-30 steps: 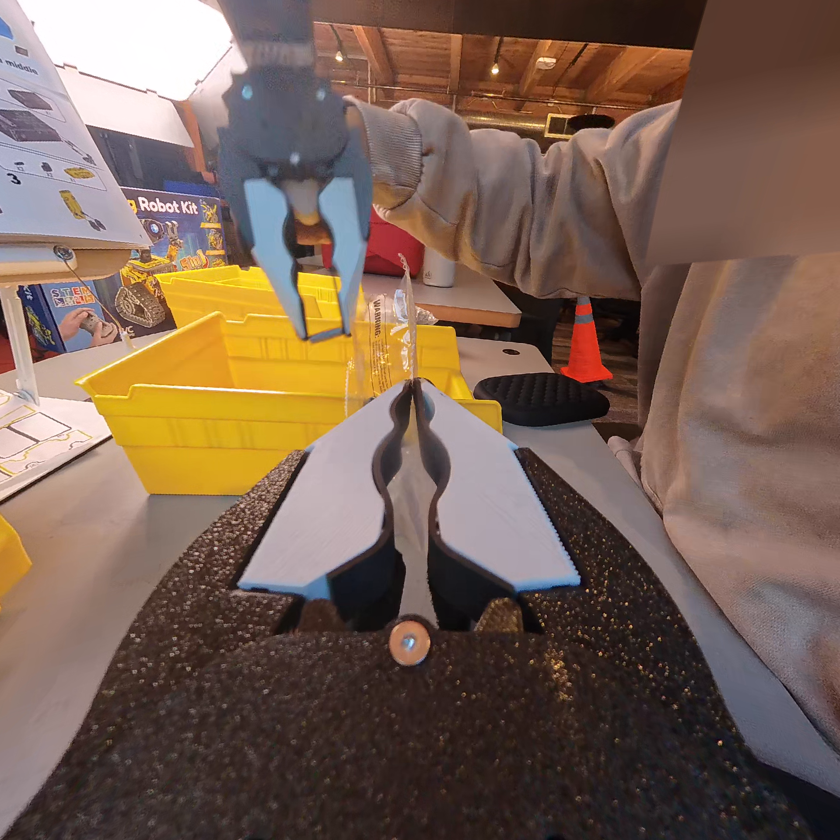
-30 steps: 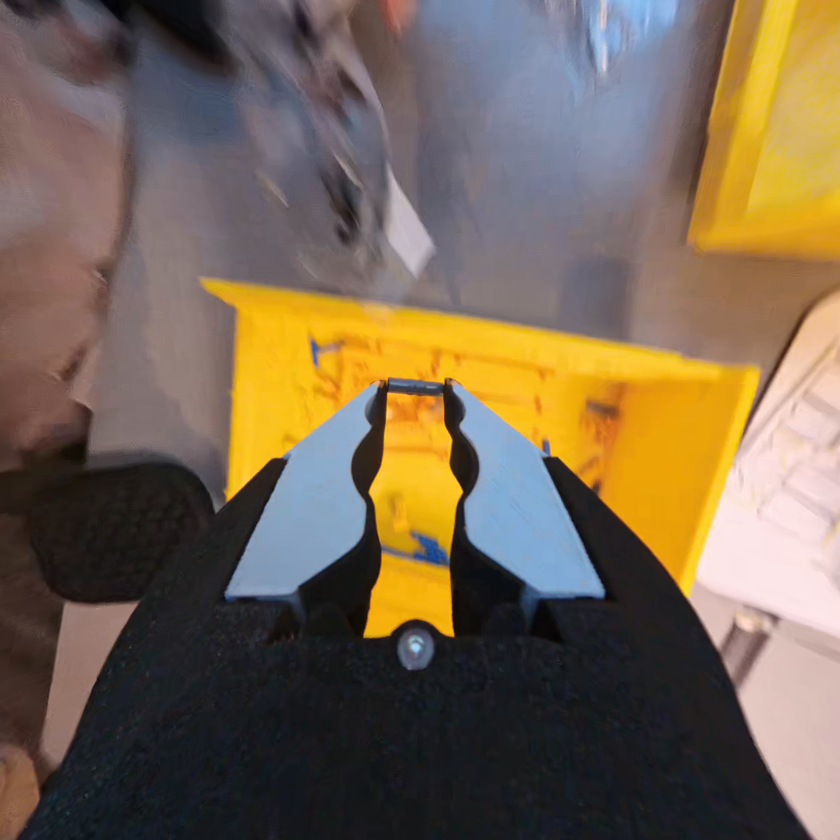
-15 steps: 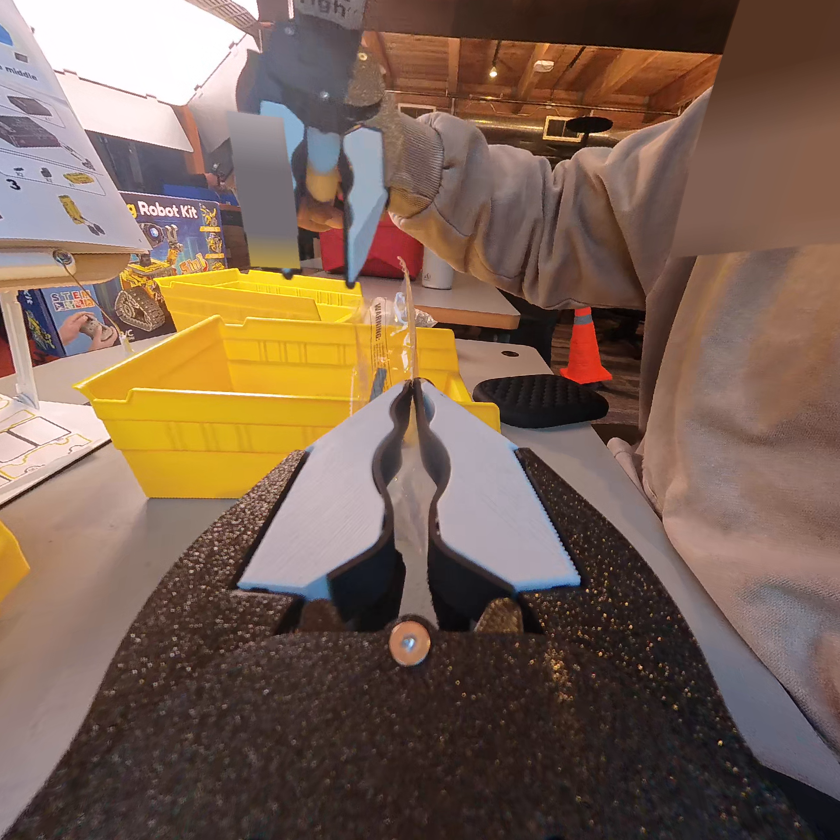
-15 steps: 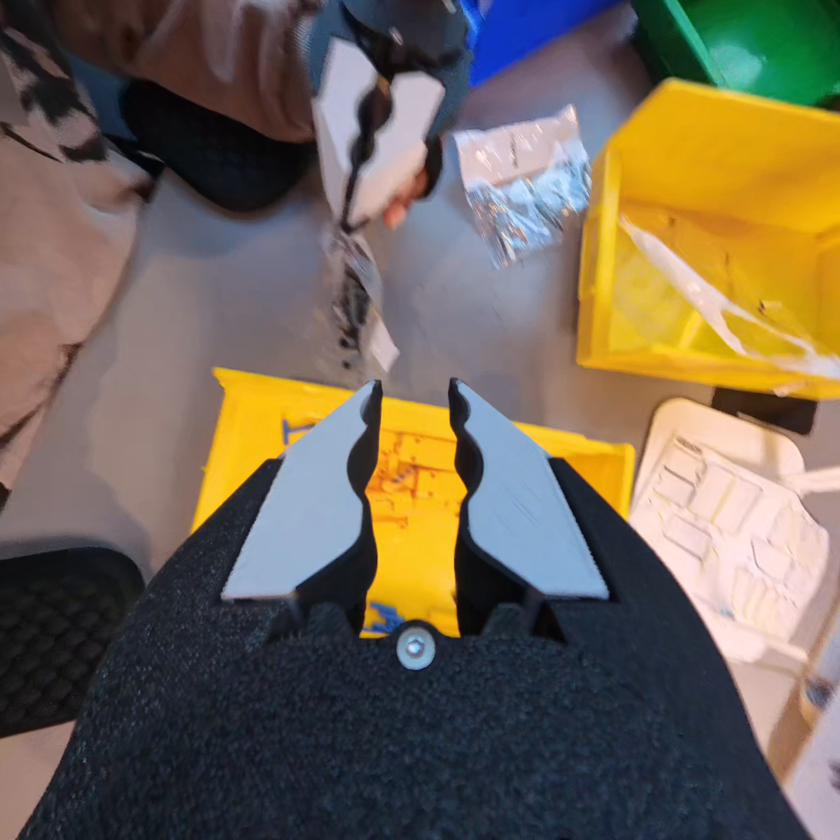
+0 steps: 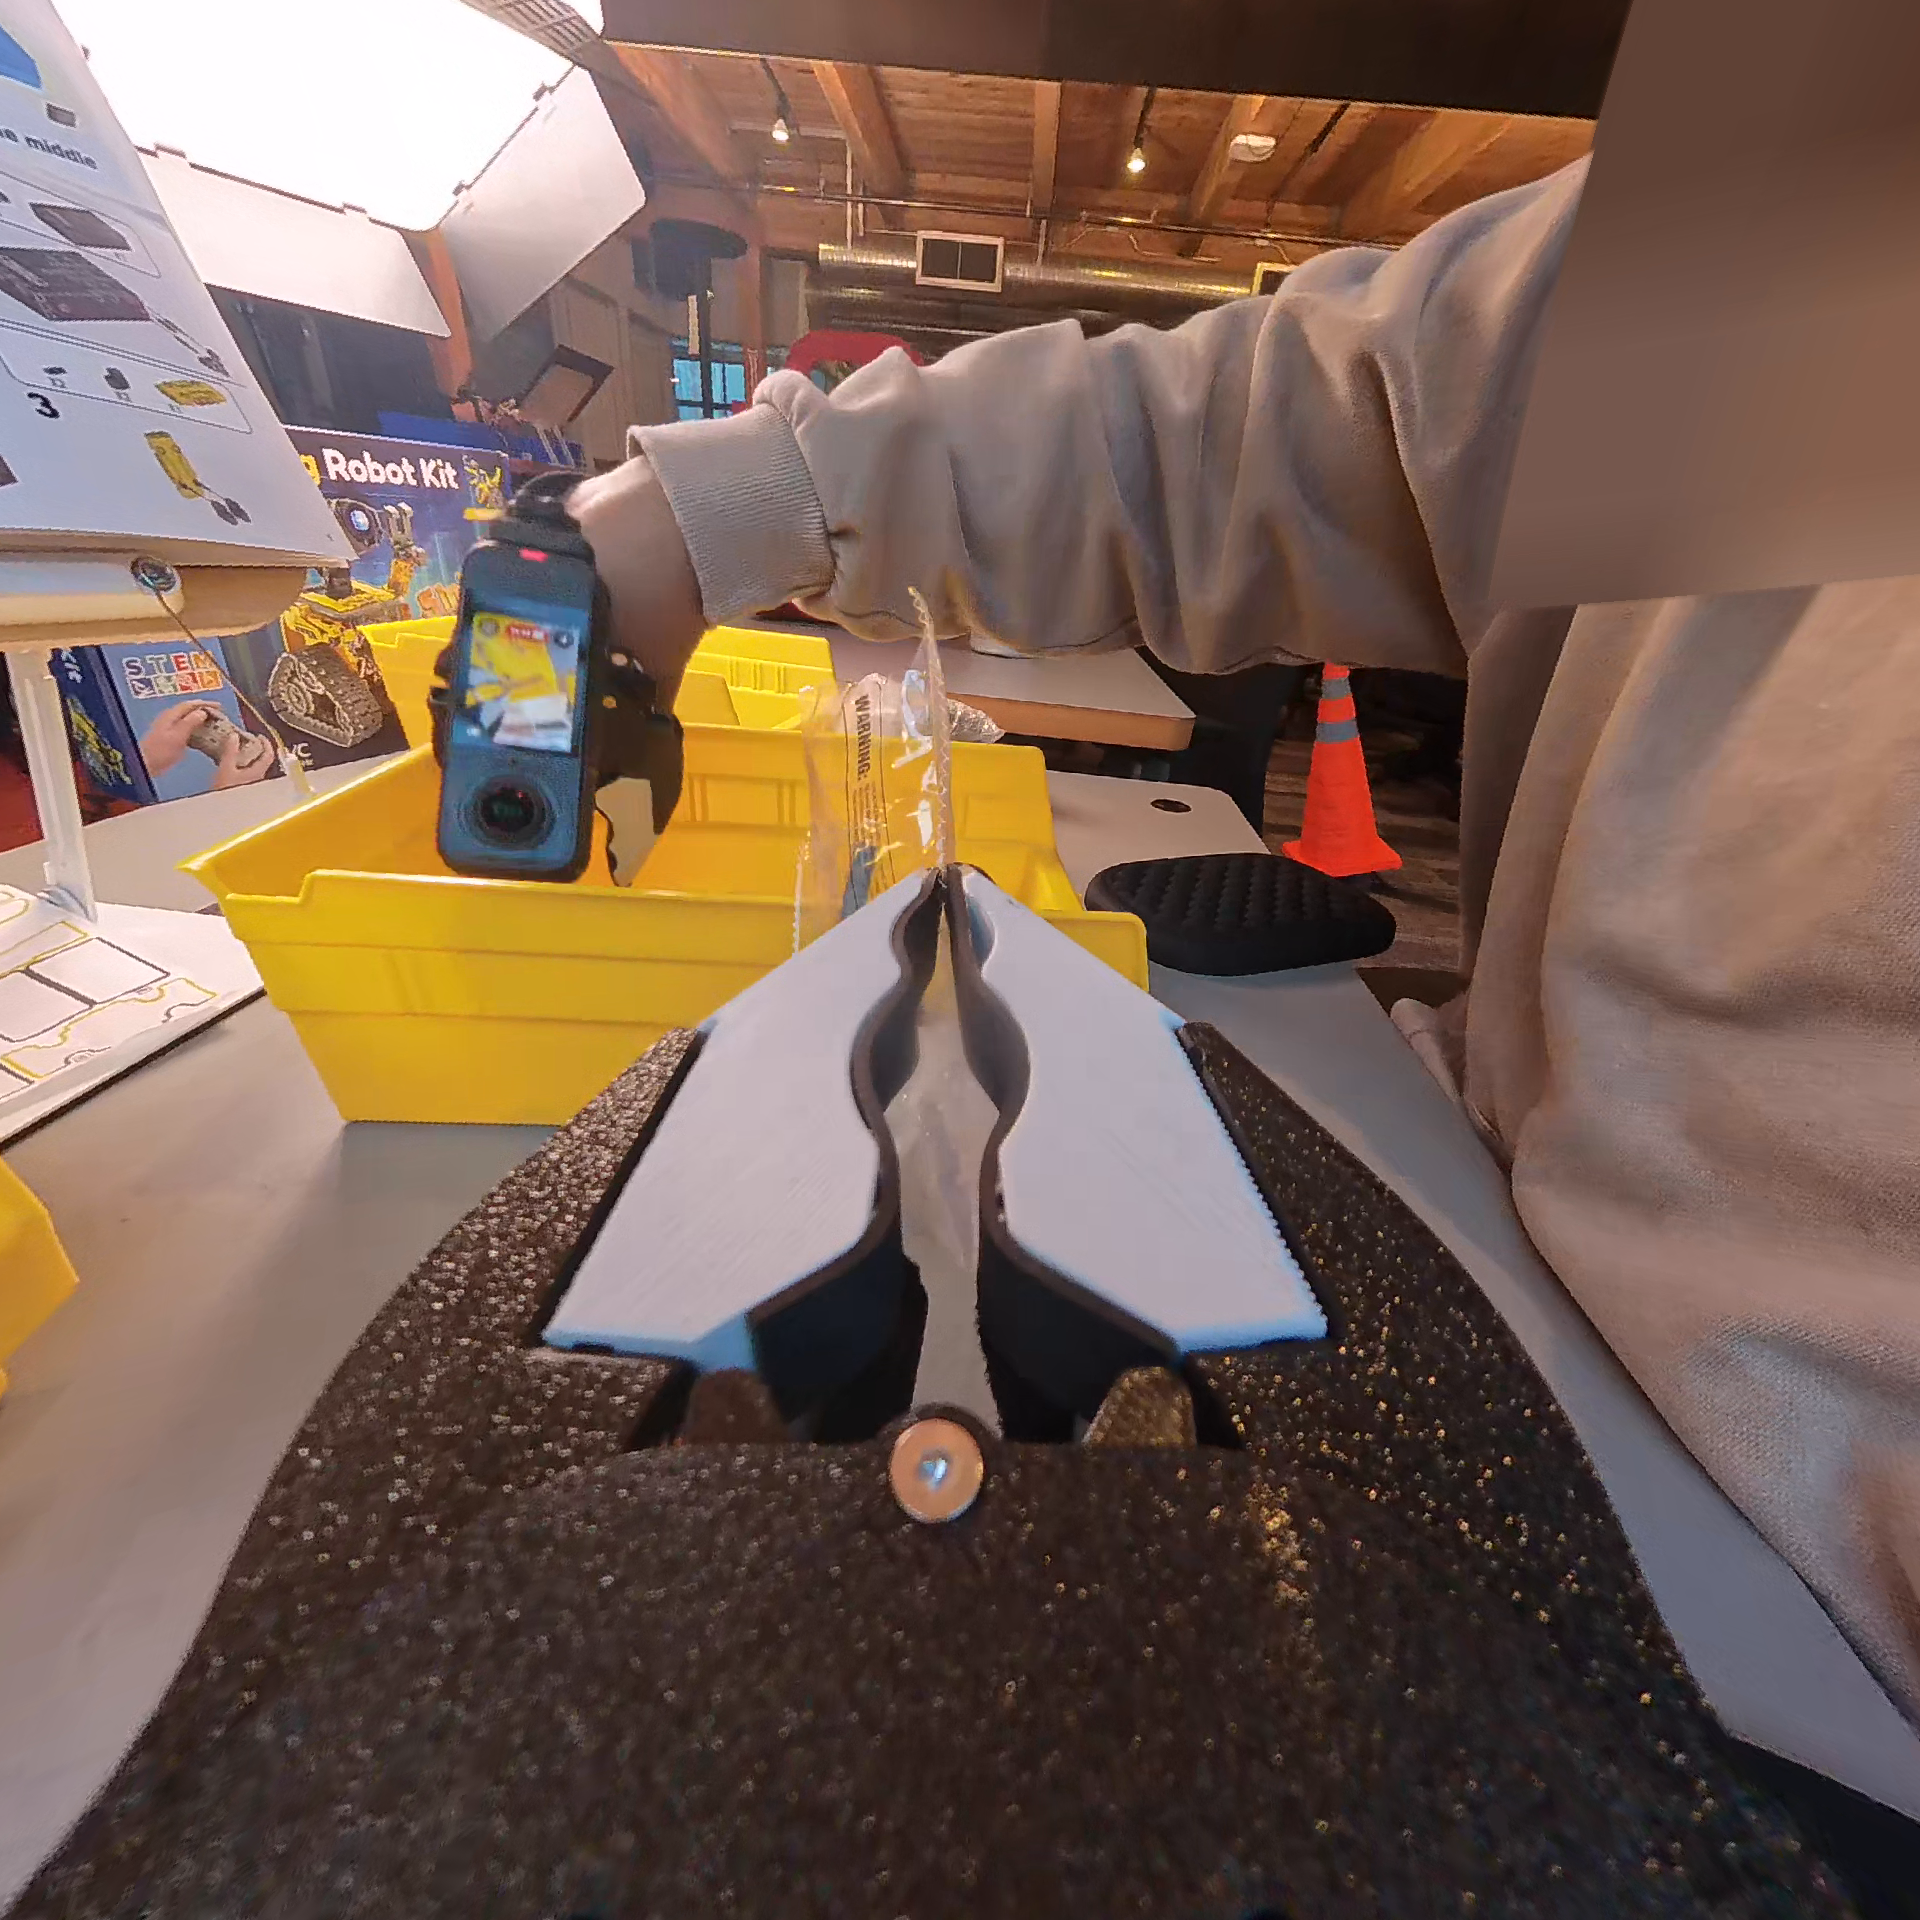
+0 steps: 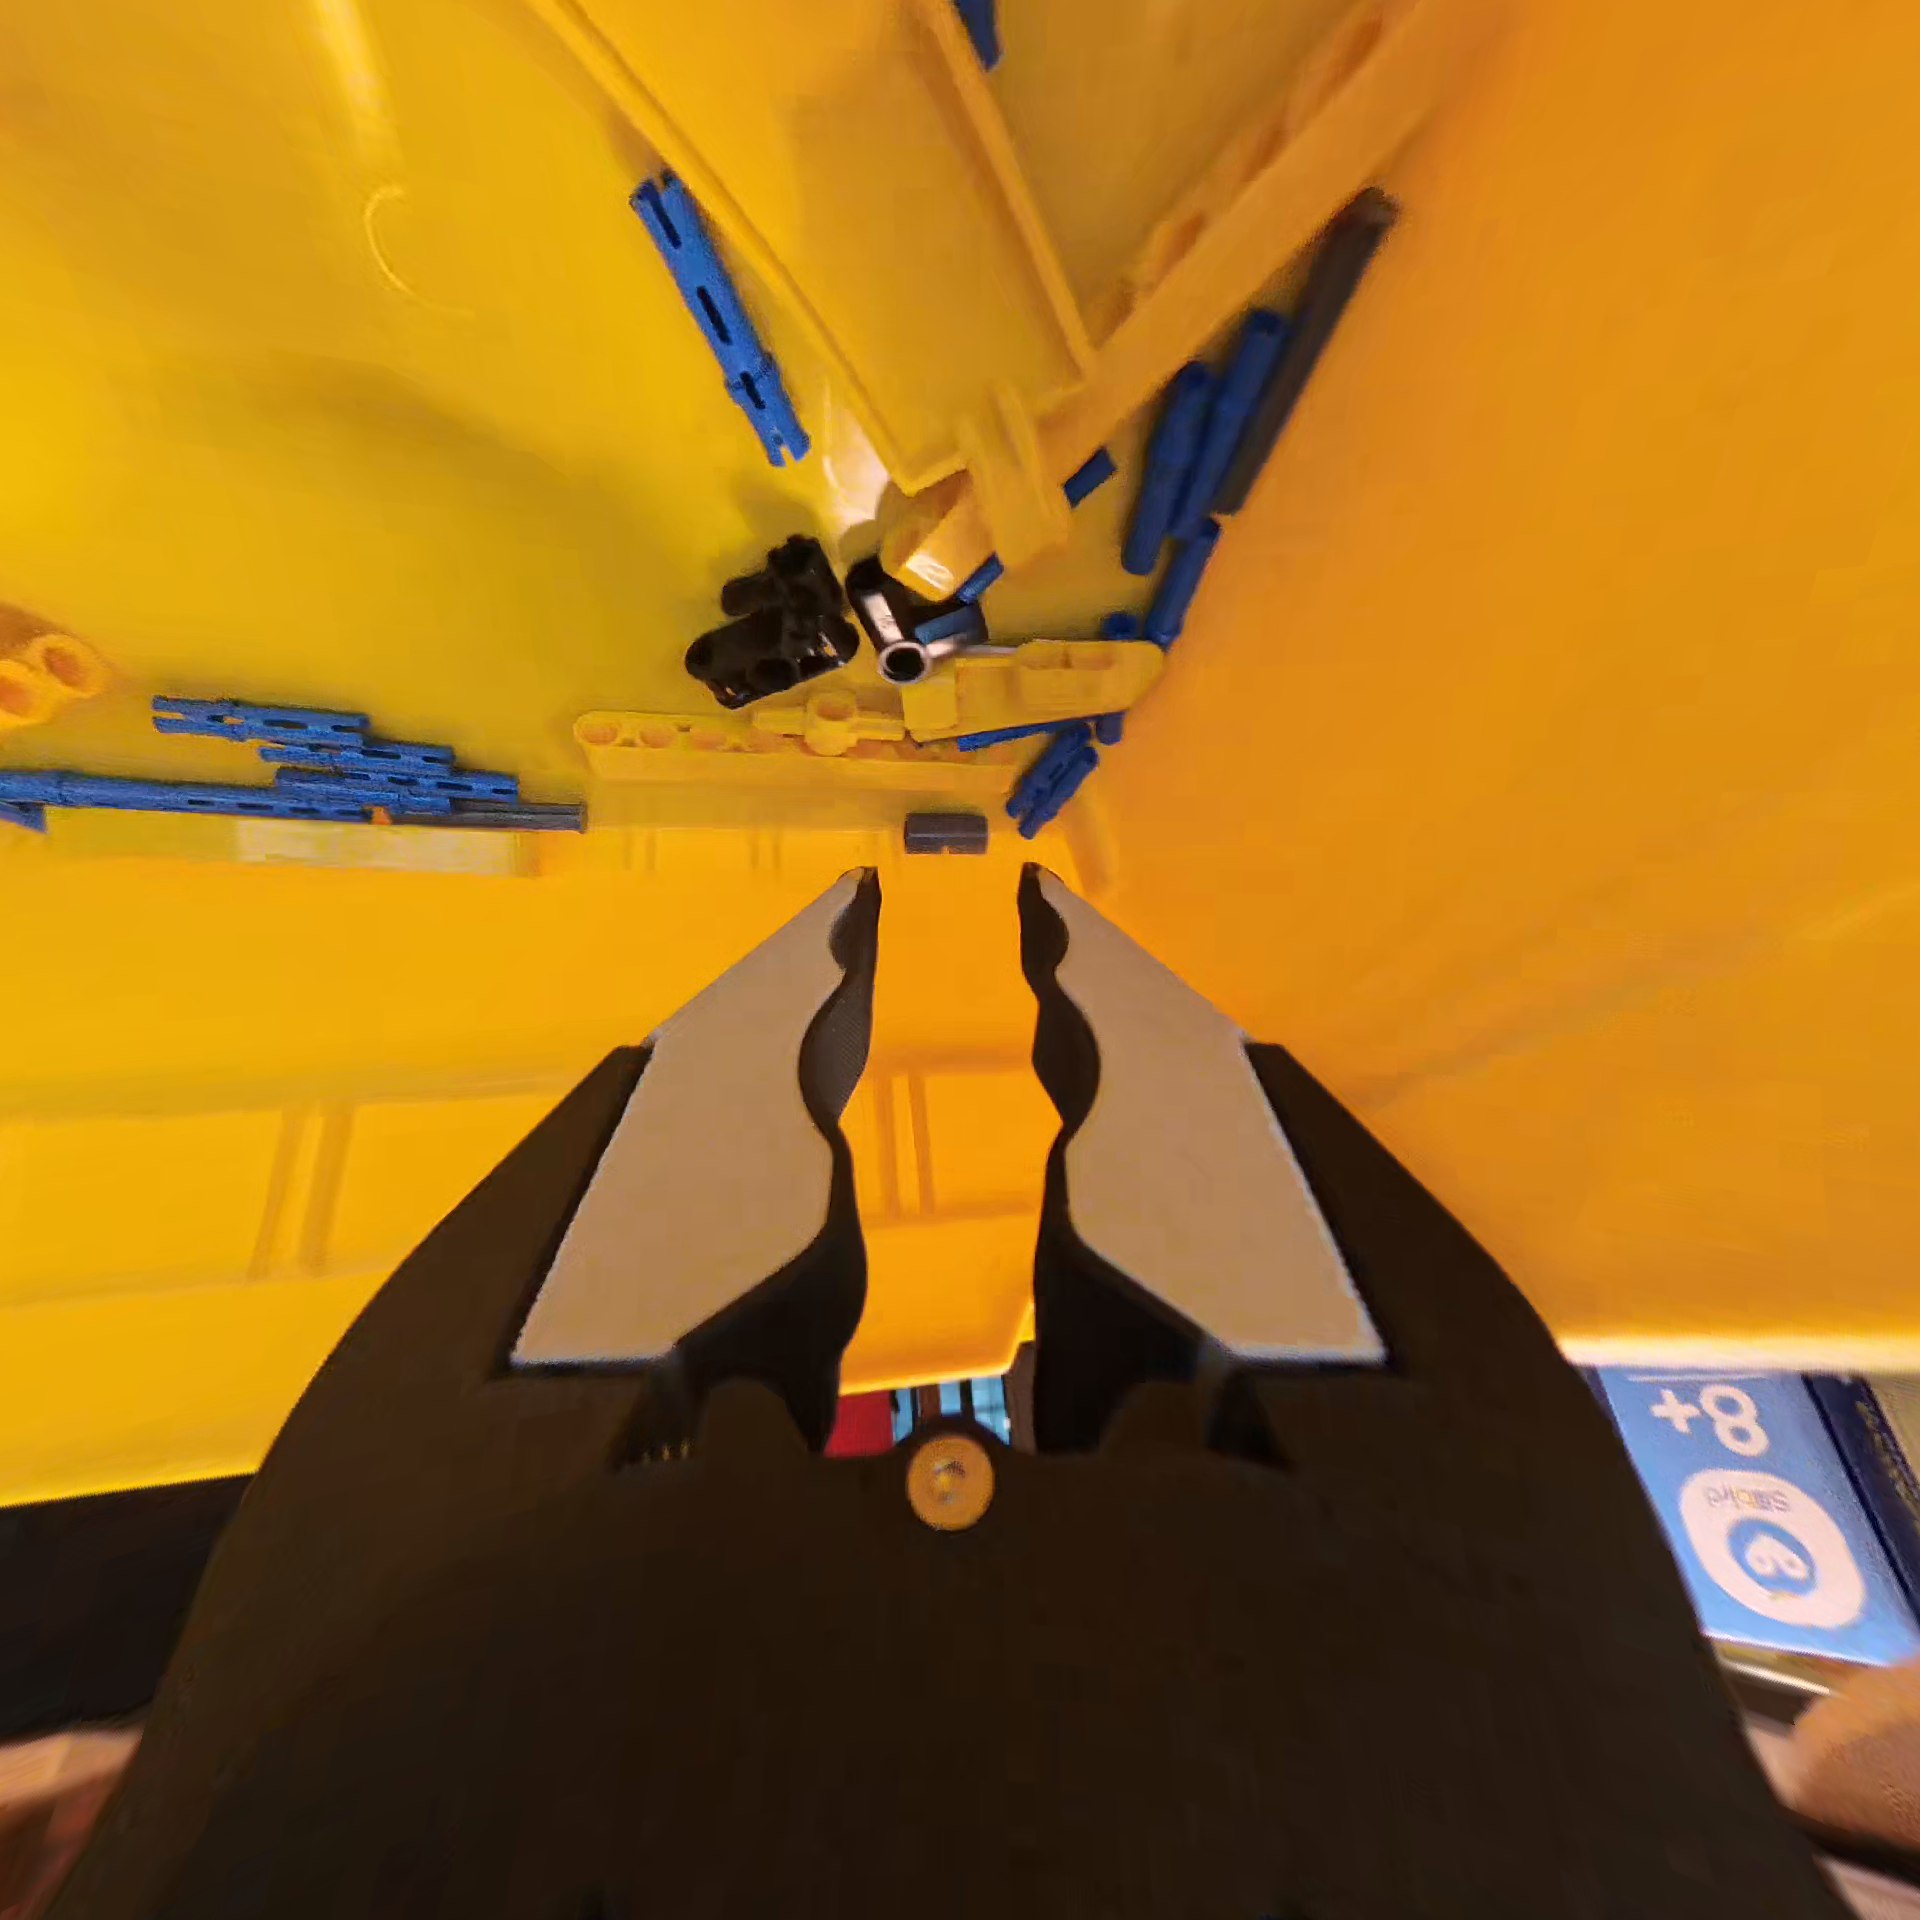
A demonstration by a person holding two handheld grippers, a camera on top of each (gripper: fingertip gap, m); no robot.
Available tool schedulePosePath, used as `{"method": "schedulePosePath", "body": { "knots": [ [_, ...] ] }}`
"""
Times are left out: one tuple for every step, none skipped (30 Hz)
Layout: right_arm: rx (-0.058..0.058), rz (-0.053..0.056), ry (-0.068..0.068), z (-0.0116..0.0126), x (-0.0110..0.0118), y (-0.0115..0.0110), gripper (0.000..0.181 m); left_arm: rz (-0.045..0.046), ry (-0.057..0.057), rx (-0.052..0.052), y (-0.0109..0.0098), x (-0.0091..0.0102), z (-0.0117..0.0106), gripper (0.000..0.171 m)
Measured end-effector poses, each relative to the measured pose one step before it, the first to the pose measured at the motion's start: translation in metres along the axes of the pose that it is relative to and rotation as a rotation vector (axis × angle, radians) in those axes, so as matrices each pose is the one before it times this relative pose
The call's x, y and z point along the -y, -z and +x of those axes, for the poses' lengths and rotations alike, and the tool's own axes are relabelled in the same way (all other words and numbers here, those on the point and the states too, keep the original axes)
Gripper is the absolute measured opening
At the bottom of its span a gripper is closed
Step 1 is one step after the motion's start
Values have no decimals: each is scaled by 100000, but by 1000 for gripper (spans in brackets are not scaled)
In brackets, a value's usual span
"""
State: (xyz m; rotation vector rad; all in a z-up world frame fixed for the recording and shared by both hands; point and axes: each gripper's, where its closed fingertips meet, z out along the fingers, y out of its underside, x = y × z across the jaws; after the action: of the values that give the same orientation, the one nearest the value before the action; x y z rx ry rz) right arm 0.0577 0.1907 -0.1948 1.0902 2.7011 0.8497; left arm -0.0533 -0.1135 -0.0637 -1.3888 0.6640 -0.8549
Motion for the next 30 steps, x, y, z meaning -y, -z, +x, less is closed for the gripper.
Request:
{"method": "schedulePosePath", "body": {
  "knots": [
    [1163, -3861, 807, -135, -64, -368, 25, 79, 95, -79, 12, 4, 6, 0],
    [548, -2105, -92, 12, 40, -203, 23, 95, 54, -153, -8, 23, 26, 0],
    [715, -1755, -576, 2, -42, -202, 22, 74, 10, -181, -9, 19, 41, 0],
    [962, -1320, -213, -70, -22, -245, 21, -18, -30, -123, -18, -7, 40, 0],
    [-197, -741, 357, 52, 20, -271, 21, -92, -8, -128, -10, -15, 28, 0],
    [1796, 204, 540, -293, 120, -264, 14, -70, 21, -107, -3, -11, 22, 0],
    [1277, -956, 838, -207, -213, -114, 10, 33, 3, -8, 2, 14, 11, 0],
    [297, 690, 510, -83, -48, -56, 7, 62, 4, 33, 9, 10, -1, 0],
    [-4, 1717, -516, -54, -11, 66, 7, 15, -18, 56, 12, 13, -5, 0],
    [684, 2454, -879, -191, -60, 230, 7, 51, -85, 94, 14, 28, -6, 0],
    [-16, 3703, -815, -148, -50, 489, 7, 166, -99, 38, 3, 42, 14, 0],
    [-14, 6135, -1572, -171, 188, 768, 7, 177, -73, 13, 10, 55, 15, 0],
    [515, 8407, -2659, -241, 469, 1026, 7, 97, -41, 31, -2, 23, 2, 0],
    [502, 9589, -2594, -307, 638, 1200, 7, -43, 35, -68, -11, -7, 9, 0],
    [344, 9143, -2268, -338, 660, 1219, 7, -48, 16, -122, -26, -20, 25, 0],
    [700, 9611, -1801, -475, 838, 1240, 6, -22, -31, -171, -38, 2, 36, 0],
    [549, 9522, -1156, -561, 980, 1222, 6, -47, -48, -202, -39, -3, 53, 0],
    [-106, 8633, -717, -590, 1032, 1198, 6, -124, -134, -109, -46, -6, 54, 0],
    [-24, 9131, -168, -754, 1315, 1222, 7, -125, -201, -9, -24, -4, 33, 0],
    [706, 11665, 133, -999, 1962, 1292, 6, 27, -154, 14, -21, 18, 36, 0],
    [1845, 12965, 421, -1301, 2446, 1249, 6, 136, -84, 63, 0, 39, 4, 0],
    [1493, 12121, 1422, -1396, 2593, 980, 7, 84, -52, 56, -10, 20, 3, 0],
    [558, 10716, 2841, -1335, 2539, 621, 7, 100, -4, 34, -2, 14, 3, 0],
    [353, 9691, 3034, -1272, 2413, 232, 7, 184, 75, -114, -20, 15, 26, 0],
    [1018, 7547, 2202, -1217, 2025, -154, 7, 269, 39, -148, -29, 25, 42, 0],
    [-276, 4079, 2109, -867, 1378, -501, 7, 321, -40, -216, -39, 40, 74, 0],
    [-1388, 625, 2855, -588, 714, -698, 7, 354, -68, -362, -36, 44, 101, 0],
    [-1324, -784, 3255, -493, 363, -748, 7, 423, -72, -411, -27, 55, 111, 0],
    [-1083, -319, 2061, -382, 317, -710, 7, 450, -58, -433, -9, 71, 113, 0],
    [-243, 591, 837, -357, 358, -619, 7, 524, -71, -325, 4, 93, 110, 0]
  ]
}}
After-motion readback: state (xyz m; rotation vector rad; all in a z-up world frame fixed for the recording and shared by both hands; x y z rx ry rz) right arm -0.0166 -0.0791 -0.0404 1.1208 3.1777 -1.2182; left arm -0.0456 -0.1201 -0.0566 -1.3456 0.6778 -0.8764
